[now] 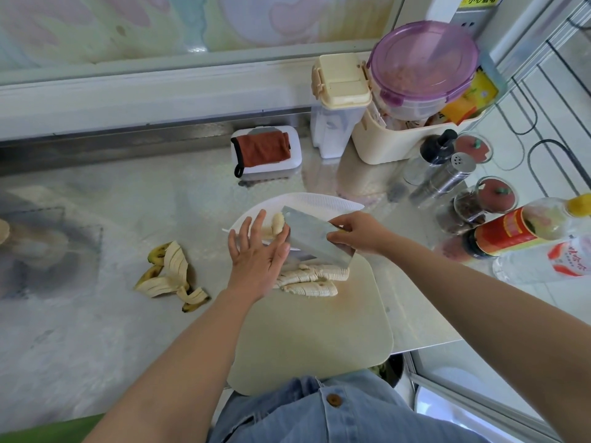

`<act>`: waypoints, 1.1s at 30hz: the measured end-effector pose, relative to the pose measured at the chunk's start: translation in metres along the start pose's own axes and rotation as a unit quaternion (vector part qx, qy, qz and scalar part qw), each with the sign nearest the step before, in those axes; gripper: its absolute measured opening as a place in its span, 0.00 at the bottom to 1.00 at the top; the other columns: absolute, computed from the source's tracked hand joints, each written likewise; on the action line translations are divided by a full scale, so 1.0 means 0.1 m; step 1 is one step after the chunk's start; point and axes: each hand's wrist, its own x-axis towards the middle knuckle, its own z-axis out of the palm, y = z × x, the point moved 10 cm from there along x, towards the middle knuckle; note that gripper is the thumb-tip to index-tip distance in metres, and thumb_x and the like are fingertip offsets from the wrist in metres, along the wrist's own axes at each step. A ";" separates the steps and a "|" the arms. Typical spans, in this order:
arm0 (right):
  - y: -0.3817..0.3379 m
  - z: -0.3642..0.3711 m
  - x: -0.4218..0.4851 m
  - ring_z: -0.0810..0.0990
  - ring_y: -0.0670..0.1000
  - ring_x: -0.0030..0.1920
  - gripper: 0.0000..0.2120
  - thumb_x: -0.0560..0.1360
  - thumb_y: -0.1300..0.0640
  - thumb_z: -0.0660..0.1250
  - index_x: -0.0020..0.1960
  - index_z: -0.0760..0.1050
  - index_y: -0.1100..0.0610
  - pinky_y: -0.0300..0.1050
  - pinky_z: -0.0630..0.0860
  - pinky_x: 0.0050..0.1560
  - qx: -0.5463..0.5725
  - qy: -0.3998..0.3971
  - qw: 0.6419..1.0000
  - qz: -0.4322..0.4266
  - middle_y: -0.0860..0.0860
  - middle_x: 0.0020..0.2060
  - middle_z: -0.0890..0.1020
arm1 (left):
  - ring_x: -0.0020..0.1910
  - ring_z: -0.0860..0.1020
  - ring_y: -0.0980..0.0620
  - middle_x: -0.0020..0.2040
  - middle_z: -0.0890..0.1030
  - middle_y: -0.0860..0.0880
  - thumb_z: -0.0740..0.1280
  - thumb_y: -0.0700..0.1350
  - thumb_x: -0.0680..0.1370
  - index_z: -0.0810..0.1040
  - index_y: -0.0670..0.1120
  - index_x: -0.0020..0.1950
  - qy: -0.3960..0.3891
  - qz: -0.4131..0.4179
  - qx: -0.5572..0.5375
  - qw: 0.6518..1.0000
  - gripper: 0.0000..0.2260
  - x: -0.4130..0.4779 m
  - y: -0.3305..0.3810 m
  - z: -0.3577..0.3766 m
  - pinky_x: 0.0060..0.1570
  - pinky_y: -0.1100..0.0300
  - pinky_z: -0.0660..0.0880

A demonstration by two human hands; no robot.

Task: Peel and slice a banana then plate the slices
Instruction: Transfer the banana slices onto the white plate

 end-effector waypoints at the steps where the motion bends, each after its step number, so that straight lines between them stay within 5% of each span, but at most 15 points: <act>1: 0.02 -0.01 0.00 0.73 0.46 0.35 0.12 0.75 0.54 0.67 0.56 0.81 0.56 0.39 0.71 0.38 0.000 -0.002 1.000 0.002 0.48 0.34 0.77 | 0.75 0.37 0.49 0.77 0.40 0.52 0.33 0.63 0.76 0.55 0.65 0.75 0.000 -0.009 0.001 1.000 0.28 -0.01 -0.04 0.01 0.71 0.44 0.35; 7: 0.18 -0.06 -0.05 0.81 0.54 0.47 0.14 0.74 0.53 0.68 0.58 0.81 0.54 0.50 0.78 0.51 -0.001 -0.015 1.000 0.014 0.55 0.46 0.83 | 0.75 0.39 0.49 0.78 0.44 0.51 0.38 0.62 0.80 0.62 0.65 0.72 -0.004 -0.018 -0.018 1.000 0.24 0.01 -0.08 0.00 0.72 0.44 0.35; 11: 0.31 -0.18 -0.10 0.80 0.52 0.44 0.14 0.74 0.54 0.68 0.58 0.80 0.55 0.49 0.79 0.52 0.005 0.010 1.000 0.023 0.52 0.45 0.83 | 0.74 0.47 0.47 0.74 0.55 0.49 0.42 0.60 0.81 0.77 0.61 0.53 0.047 -0.004 -0.038 0.998 0.23 0.00 -0.03 -0.13 0.71 0.46 0.42; 14: 0.33 -0.29 -0.09 0.78 0.50 0.42 0.15 0.74 0.56 0.66 0.60 0.80 0.56 0.44 0.75 0.47 0.020 0.066 0.997 0.028 0.50 0.44 0.81 | 0.70 0.55 0.47 0.68 0.62 0.48 0.44 0.58 0.79 0.77 0.56 0.45 0.089 -0.006 -0.041 0.995 0.22 -0.02 -0.04 -0.24 0.68 0.47 0.47; 21: 0.21 -0.24 0.00 0.80 0.53 0.45 0.19 0.74 0.54 0.62 0.65 0.75 0.49 0.45 0.77 0.49 -0.043 0.105 0.993 0.037 0.52 0.51 0.83 | 0.67 0.64 0.44 0.64 0.71 0.45 0.60 0.51 0.80 0.76 0.48 0.59 0.144 -0.076 0.028 0.986 0.12 0.01 -0.25 -0.38 0.65 0.46 0.59; 33: -0.20 -0.09 -0.03 0.78 0.53 0.45 0.19 0.75 0.59 0.57 0.63 0.75 0.47 0.43 0.74 0.39 -0.104 0.122 0.987 -0.034 0.51 0.47 0.82 | 0.68 0.63 0.45 0.65 0.72 0.46 0.58 0.51 0.80 0.72 0.47 0.63 0.086 -0.077 0.050 0.992 0.14 0.02 -0.32 -0.27 0.66 0.51 0.61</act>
